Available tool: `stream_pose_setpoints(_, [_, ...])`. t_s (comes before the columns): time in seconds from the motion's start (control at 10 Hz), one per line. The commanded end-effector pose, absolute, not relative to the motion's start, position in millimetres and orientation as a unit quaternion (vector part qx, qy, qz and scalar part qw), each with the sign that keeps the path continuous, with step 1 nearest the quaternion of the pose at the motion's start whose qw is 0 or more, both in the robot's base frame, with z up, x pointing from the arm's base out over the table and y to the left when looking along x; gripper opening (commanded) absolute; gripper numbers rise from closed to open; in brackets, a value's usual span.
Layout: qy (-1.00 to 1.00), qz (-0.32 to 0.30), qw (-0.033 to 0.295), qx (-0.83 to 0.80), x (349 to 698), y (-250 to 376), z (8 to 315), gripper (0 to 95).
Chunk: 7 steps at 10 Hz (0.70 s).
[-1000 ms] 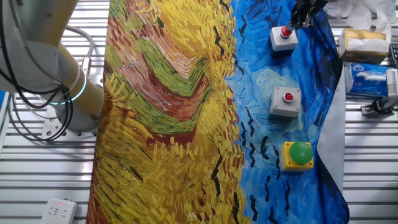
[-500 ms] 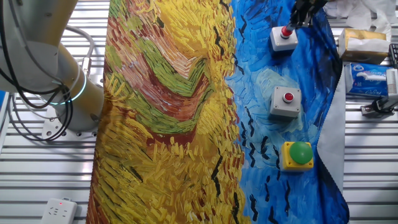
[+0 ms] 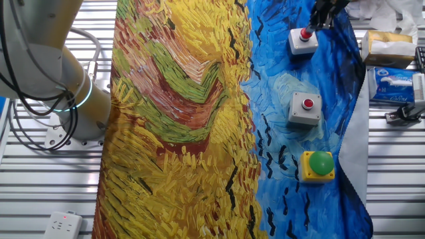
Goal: Press three buttons from left to right in sequence
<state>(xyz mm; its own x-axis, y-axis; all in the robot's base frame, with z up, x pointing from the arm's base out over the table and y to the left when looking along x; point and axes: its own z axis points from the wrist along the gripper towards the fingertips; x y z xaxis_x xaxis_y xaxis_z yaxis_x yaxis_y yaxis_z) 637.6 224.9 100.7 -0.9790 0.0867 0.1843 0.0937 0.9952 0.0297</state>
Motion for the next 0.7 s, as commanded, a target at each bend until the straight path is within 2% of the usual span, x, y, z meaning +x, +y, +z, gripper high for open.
stream_pose_setpoints(0.1, [-0.995, -0.019, 0.092, -0.046, 632, 226, 60, 0.0])
stream_pose_setpoints(0.7, [-0.994, -0.023, 0.095, -0.045, 627, 225, 39, 0.0])
